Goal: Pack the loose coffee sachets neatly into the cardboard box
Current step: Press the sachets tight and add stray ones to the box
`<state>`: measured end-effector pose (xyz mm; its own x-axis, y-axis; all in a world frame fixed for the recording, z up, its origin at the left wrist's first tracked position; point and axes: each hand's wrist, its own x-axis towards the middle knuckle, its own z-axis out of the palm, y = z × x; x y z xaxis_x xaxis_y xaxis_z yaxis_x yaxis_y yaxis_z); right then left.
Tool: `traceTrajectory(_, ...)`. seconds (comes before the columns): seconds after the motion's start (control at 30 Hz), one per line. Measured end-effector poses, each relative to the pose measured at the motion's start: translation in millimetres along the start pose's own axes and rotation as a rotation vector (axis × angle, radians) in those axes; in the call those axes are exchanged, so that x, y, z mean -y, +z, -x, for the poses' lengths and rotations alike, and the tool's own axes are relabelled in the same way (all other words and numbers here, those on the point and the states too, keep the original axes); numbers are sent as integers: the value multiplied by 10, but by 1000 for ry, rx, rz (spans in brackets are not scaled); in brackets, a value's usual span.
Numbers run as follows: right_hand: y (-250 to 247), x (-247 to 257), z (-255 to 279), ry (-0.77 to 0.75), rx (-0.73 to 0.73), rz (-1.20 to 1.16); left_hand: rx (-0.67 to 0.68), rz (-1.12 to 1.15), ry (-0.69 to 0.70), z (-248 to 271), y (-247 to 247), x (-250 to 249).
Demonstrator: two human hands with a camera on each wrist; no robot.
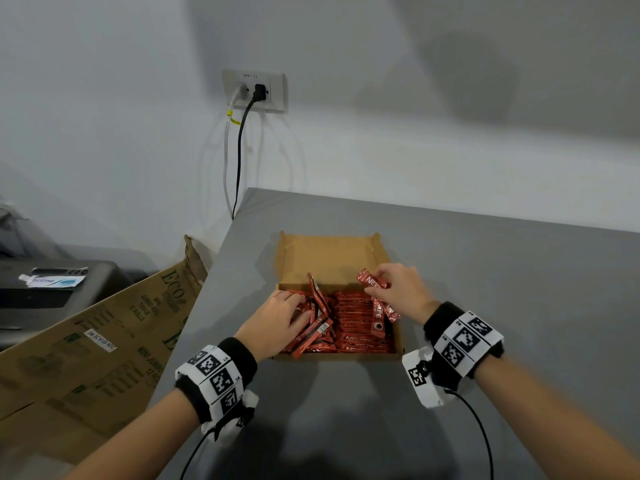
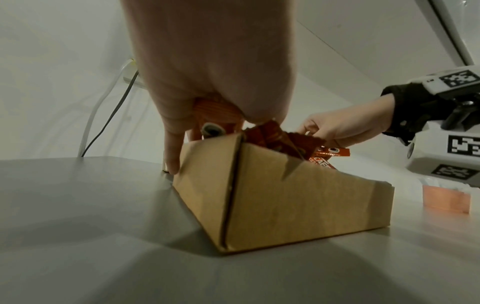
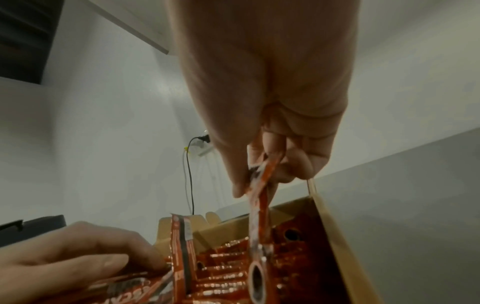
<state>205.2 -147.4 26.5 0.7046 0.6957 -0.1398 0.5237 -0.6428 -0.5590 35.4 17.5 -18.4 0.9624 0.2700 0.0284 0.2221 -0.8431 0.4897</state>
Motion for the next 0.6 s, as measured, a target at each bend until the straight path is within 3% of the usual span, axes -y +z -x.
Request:
traceTrajectory(0.13,-49,32,28,-98,-112,-110,-83,-95,-29,1,-57,7)
traceTrajectory(0.23,-64,94,112,-174,-96,-262,-184,-141,15,-9,-162,-114)
traceTrajectory(0.33,-27,168,145,-212,-52,-359,-100,9,106,-41,-255,-380)
traceTrajectory(0.43,-2,263,136,-267,-77,-419,60,141,72,-124,-215,-589)
traceTrajectory(0.6,-1,283,150,-266,-215,-504,-73,438,-56,-234,-139,-628)
